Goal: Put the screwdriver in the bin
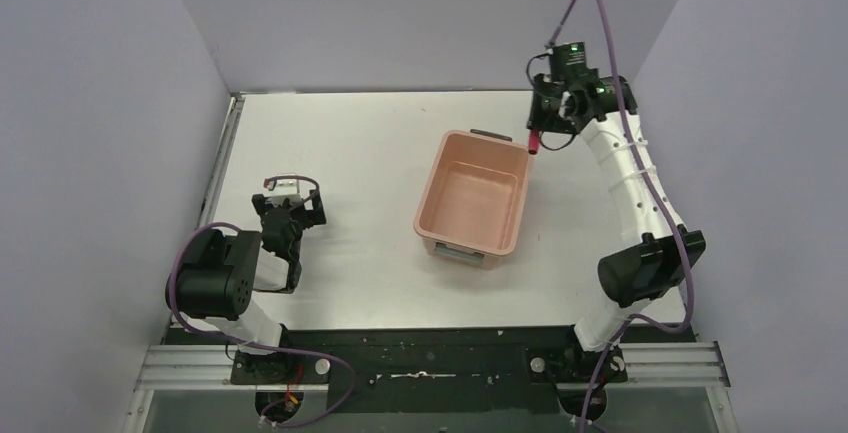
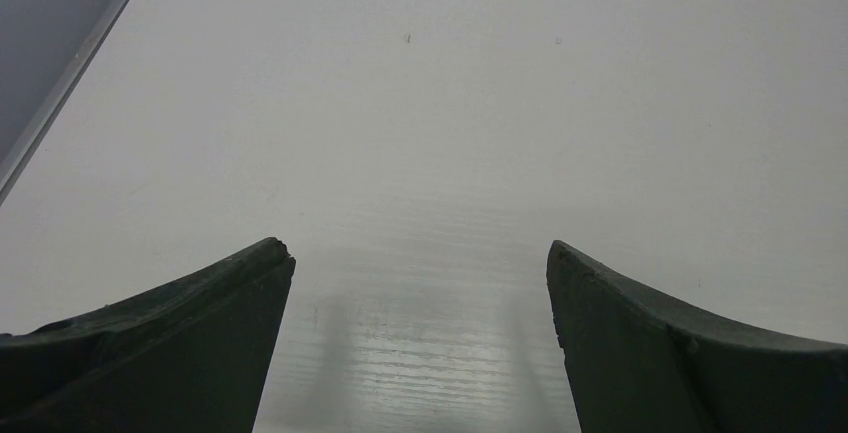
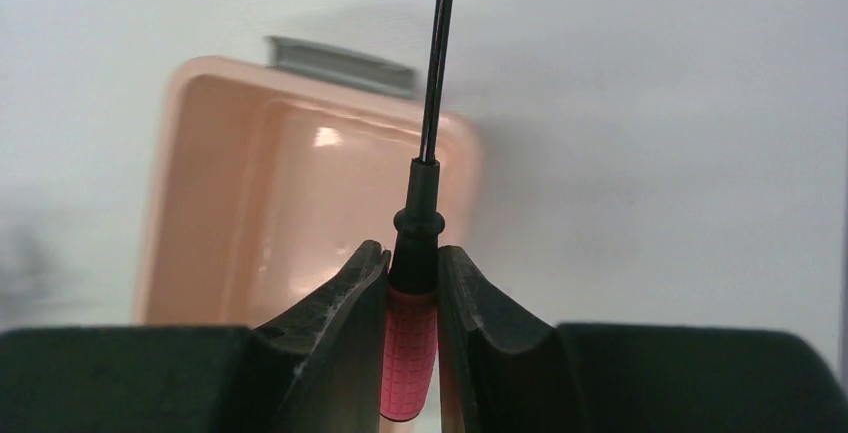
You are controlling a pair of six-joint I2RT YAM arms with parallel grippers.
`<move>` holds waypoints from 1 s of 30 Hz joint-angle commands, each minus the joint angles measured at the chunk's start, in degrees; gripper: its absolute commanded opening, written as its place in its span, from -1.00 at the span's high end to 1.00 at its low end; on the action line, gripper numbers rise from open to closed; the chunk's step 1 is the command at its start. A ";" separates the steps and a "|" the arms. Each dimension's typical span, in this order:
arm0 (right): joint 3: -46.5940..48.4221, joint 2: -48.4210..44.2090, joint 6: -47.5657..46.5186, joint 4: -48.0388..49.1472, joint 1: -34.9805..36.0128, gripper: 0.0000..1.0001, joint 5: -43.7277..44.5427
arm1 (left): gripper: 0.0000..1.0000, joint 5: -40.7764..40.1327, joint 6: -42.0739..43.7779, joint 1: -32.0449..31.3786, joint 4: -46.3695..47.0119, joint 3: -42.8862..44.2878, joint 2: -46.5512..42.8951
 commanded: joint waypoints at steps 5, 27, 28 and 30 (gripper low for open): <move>4.37 1.22 8.59 8.02 20.86 1.00 1.79 | -0.95 0.47 0.39 0.29 1.88 0.50 -0.27; -43.52 2.60 12.11 36.97 24.35 0.92 3.80 | -0.95 0.44 0.43 0.31 1.85 0.50 -0.28; -44.00 3.28 11.95 37.17 24.38 0.85 4.07 | -0.95 0.47 0.46 0.30 1.80 0.50 -0.39; -44.29 4.14 12.09 37.09 24.32 0.64 5.47 | -0.95 0.46 0.41 0.29 1.79 0.51 -0.29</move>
